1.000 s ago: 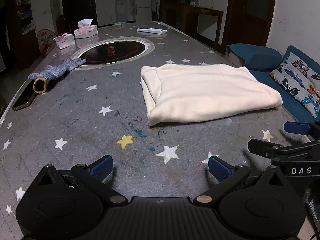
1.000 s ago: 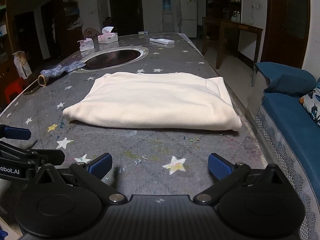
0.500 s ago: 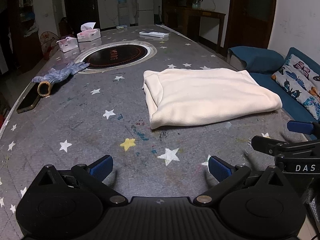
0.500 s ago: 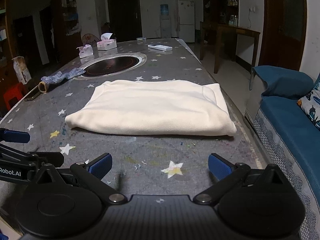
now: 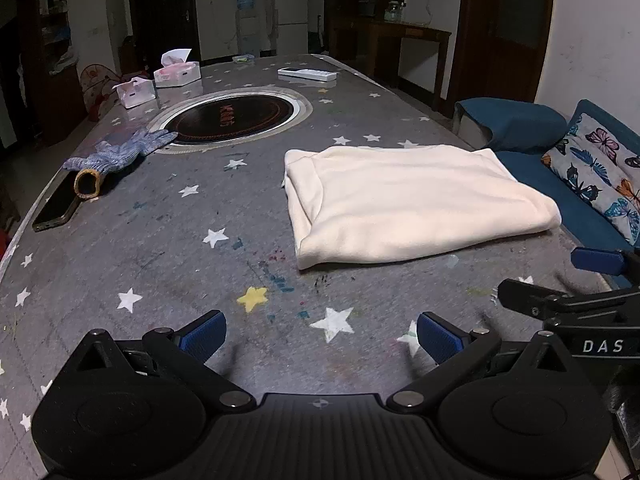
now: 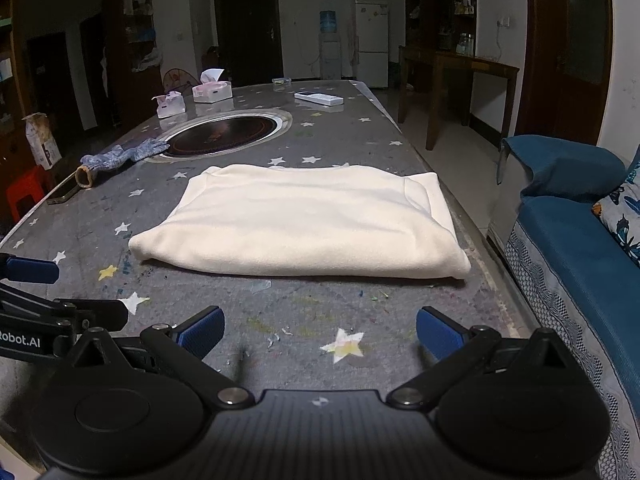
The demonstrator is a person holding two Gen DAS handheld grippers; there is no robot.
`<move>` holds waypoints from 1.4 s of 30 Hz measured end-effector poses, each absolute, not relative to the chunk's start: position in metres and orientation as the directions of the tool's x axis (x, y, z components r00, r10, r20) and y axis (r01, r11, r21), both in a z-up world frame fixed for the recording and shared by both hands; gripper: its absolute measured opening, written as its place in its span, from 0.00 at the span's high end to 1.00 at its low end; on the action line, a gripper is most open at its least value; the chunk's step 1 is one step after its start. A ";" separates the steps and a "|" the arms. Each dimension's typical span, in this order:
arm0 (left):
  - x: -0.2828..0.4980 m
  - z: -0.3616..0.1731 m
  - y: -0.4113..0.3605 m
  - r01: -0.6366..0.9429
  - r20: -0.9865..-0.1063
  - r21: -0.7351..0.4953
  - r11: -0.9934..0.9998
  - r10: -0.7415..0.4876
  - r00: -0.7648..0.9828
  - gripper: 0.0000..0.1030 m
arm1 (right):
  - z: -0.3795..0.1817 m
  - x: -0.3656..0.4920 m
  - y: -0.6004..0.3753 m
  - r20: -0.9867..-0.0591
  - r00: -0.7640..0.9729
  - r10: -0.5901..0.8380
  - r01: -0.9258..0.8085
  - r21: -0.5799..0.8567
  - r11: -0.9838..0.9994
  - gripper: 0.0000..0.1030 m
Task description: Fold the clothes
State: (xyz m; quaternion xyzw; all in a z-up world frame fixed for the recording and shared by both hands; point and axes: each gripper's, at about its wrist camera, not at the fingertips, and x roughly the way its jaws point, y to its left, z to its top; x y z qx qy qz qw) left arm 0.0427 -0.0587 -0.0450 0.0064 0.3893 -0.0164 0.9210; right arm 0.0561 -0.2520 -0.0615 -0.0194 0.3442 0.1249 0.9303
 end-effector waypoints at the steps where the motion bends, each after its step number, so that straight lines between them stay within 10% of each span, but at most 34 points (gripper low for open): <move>1: 0.043 -0.045 -0.059 0.037 -0.717 0.000 0.999 -0.025 0.697 0.00 | -0.062 0.056 -0.252 -0.646 0.731 0.220 -0.247 0.051 0.968 0.00; 42: 0.076 -0.041 -0.069 0.063 -0.732 0.017 0.998 -0.030 0.681 0.00 | -0.064 0.083 -0.257 -0.660 0.716 0.227 -0.235 0.079 0.969 0.00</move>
